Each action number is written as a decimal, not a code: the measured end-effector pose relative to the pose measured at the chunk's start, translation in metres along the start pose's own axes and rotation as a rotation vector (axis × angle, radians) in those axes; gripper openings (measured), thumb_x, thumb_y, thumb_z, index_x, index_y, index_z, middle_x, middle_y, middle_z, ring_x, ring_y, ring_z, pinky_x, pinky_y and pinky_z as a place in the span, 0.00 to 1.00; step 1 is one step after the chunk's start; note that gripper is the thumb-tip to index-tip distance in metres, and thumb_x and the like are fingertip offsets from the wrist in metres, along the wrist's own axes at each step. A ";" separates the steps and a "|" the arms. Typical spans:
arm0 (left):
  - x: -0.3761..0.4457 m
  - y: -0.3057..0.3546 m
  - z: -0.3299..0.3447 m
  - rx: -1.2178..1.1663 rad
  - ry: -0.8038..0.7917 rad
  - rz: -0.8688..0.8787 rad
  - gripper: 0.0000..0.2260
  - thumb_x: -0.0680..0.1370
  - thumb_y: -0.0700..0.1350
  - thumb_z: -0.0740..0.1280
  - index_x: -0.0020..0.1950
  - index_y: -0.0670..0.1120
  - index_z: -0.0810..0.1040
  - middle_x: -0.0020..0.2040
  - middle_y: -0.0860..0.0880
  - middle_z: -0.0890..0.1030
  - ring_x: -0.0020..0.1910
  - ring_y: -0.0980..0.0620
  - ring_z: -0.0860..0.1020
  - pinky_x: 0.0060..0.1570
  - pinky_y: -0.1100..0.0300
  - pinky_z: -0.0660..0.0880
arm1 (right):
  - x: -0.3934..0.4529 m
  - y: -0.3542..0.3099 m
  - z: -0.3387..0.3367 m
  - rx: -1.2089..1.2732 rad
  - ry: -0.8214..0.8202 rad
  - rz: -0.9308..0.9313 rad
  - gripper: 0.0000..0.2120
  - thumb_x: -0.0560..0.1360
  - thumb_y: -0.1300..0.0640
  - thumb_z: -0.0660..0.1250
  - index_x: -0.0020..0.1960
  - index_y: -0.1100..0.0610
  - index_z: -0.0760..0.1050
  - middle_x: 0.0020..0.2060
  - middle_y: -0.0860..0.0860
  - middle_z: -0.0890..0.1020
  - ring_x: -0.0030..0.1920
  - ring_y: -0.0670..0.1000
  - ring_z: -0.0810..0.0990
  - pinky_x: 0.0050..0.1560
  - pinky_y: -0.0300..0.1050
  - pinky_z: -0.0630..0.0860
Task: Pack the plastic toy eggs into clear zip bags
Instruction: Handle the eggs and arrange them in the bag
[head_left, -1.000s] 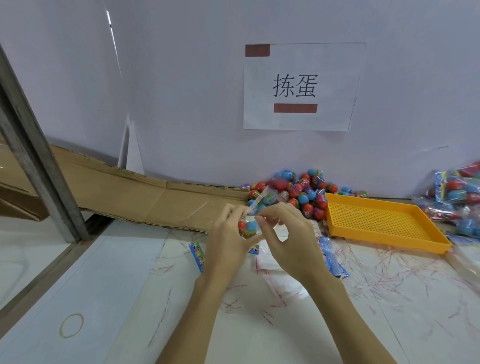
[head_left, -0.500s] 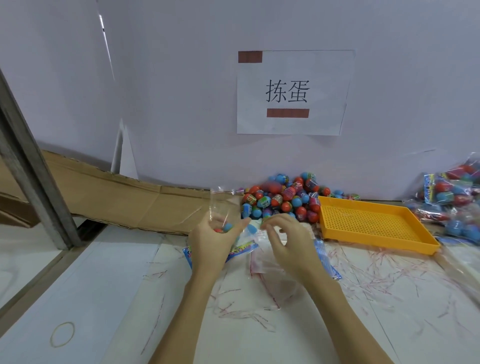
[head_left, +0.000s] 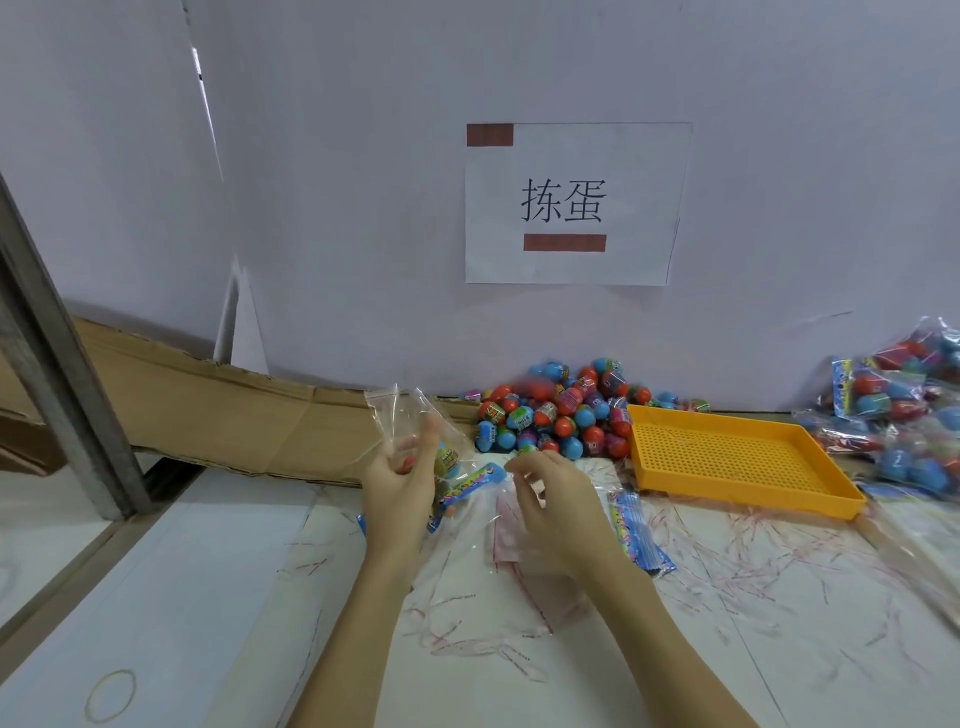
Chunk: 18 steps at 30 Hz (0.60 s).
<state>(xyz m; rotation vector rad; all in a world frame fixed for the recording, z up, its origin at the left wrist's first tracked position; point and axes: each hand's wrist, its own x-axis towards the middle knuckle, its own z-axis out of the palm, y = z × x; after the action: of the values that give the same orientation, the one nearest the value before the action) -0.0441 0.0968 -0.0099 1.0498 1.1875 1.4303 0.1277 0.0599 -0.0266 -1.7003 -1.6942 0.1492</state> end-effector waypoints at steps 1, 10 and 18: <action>0.000 0.001 0.000 -0.021 -0.014 -0.020 0.32 0.64 0.77 0.72 0.53 0.52 0.83 0.44 0.48 0.86 0.40 0.53 0.84 0.41 0.51 0.82 | 0.003 0.001 0.002 -0.047 0.014 0.001 0.12 0.83 0.57 0.62 0.64 0.52 0.78 0.62 0.47 0.77 0.61 0.47 0.73 0.60 0.41 0.73; 0.001 -0.001 0.003 0.025 -0.055 -0.010 0.27 0.67 0.73 0.72 0.50 0.51 0.83 0.35 0.55 0.83 0.38 0.50 0.84 0.36 0.51 0.81 | 0.041 0.017 0.000 -0.355 0.048 0.166 0.27 0.83 0.58 0.60 0.81 0.50 0.59 0.83 0.52 0.48 0.82 0.57 0.47 0.78 0.55 0.56; -0.003 0.000 0.007 0.091 -0.103 0.048 0.24 0.70 0.70 0.70 0.47 0.49 0.83 0.30 0.57 0.79 0.30 0.63 0.78 0.33 0.61 0.75 | 0.056 0.030 -0.009 -0.381 0.093 0.078 0.17 0.80 0.64 0.66 0.68 0.55 0.74 0.66 0.51 0.72 0.64 0.53 0.68 0.62 0.44 0.72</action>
<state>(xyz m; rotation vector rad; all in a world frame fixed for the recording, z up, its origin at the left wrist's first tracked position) -0.0371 0.0951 -0.0091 1.2083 1.1685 1.3524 0.1647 0.1108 -0.0137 -2.0159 -1.6633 -0.2286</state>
